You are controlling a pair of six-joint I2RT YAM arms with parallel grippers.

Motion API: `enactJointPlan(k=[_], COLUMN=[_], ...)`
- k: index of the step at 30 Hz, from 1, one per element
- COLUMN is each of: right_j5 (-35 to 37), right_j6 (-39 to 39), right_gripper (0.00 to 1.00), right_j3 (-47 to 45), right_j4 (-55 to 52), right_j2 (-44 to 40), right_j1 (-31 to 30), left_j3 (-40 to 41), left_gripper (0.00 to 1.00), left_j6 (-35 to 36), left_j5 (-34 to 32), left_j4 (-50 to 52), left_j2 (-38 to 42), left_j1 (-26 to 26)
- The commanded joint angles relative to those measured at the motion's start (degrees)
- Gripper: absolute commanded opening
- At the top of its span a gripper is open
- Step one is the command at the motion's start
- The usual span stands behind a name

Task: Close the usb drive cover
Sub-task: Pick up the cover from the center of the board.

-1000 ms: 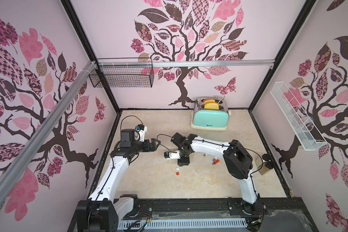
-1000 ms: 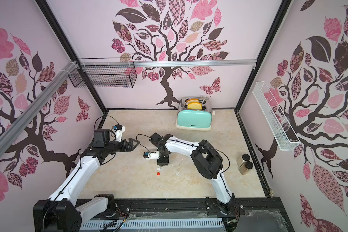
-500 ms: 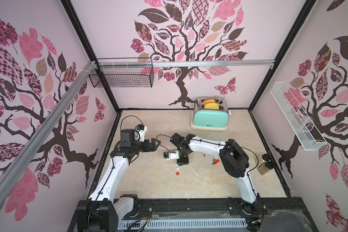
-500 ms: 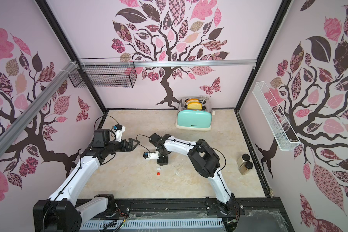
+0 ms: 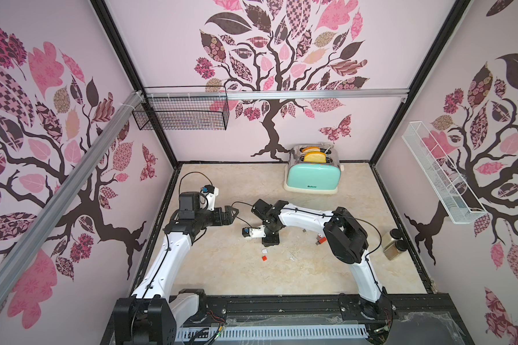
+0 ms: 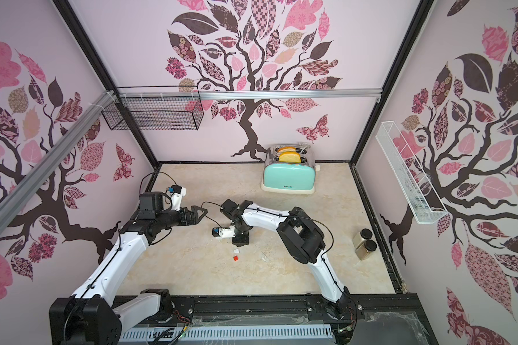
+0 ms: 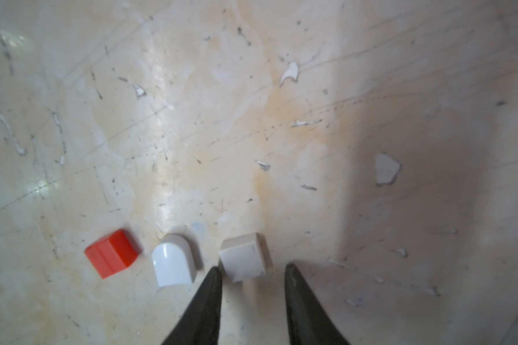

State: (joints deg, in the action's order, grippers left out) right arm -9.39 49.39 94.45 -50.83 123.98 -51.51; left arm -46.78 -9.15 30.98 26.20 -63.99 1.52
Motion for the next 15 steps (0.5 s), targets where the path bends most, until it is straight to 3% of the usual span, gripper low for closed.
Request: enactJointPlan(k=[1, 15], right_j5=[-1.0, -1.0], right_j6=[0.7, 1.3], right_gripper=[0.36, 0.30], right_j3=[1.2, -1.0], right_j4=[-1.3, -0.1], right_j2=[1.5, 0.4], right_j1=[-1.2, -1.2], left_j3=[-0.1, -0.3], left_gripper=[0.98, 0.98], left_j6=[0.3, -0.1], left_j5=[0.3, 0.2], left_j4=[-0.4, -0.4], left_j2=[0.5, 0.1], left_j1=[-0.2, -0.2])
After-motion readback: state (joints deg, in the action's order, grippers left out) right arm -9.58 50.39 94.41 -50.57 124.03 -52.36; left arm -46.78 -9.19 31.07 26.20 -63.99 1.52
